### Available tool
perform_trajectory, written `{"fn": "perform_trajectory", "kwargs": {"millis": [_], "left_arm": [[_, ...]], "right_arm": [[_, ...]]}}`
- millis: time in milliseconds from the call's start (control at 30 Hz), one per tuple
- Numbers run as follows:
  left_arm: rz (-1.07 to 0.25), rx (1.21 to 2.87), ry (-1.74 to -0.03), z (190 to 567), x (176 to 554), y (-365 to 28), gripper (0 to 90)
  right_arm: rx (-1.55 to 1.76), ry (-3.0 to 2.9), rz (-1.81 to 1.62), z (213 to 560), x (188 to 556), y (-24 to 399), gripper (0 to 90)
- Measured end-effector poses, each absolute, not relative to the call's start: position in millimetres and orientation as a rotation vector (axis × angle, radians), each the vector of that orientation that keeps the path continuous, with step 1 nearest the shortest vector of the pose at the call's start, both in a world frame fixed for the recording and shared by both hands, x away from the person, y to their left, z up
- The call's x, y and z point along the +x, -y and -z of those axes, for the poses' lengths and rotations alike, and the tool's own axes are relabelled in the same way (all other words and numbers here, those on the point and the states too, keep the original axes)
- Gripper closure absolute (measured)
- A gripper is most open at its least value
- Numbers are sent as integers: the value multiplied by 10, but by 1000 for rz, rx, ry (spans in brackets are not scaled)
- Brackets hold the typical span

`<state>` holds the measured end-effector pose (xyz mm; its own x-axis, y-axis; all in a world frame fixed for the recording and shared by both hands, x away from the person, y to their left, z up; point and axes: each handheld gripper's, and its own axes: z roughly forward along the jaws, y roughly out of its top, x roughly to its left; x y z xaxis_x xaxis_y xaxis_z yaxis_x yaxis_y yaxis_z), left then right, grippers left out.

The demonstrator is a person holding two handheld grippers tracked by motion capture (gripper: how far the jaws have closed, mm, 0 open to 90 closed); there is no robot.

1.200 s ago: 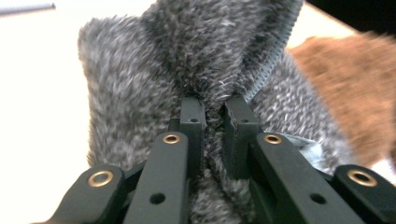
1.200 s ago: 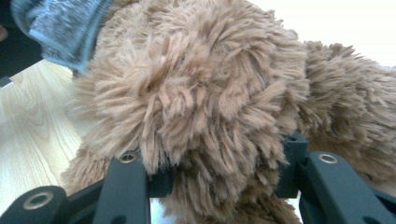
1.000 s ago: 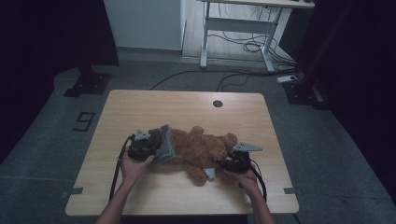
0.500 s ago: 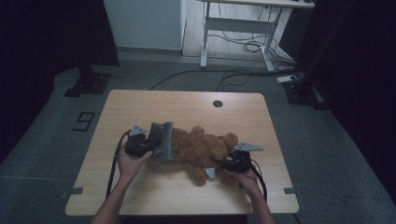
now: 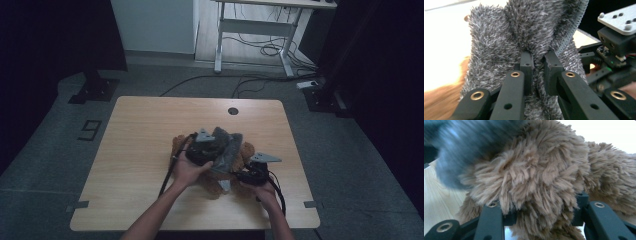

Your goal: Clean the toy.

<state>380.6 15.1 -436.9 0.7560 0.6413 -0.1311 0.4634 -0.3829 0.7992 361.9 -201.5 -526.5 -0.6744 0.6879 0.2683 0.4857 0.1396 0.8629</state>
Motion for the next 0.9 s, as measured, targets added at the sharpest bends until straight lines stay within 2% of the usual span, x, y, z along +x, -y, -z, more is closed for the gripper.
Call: {"fn": "perform_trajectory", "kwargs": {"millis": [100,233,433,567,900], "left_arm": [[-301,2118,-829,4478,3851,1,791],[-283,2092,-870,4501,3891,-124,793],[-402,2107,-932,4468,3860,-529,794],[-391,2073,-983,4483,3850,-877,794],[-449,2000,-1080,4543,3781,-1420,795]], "right_arm": [[1162,-2224,-1545,5263,3616,2018,521],[1173,-2218,-1549,5272,3623,2020,521],[1172,-2216,-1546,5267,3613,2014,521],[1167,-2216,-1554,5267,3614,2005,520],[1157,-2218,-1549,5265,3608,1990,520]]}}
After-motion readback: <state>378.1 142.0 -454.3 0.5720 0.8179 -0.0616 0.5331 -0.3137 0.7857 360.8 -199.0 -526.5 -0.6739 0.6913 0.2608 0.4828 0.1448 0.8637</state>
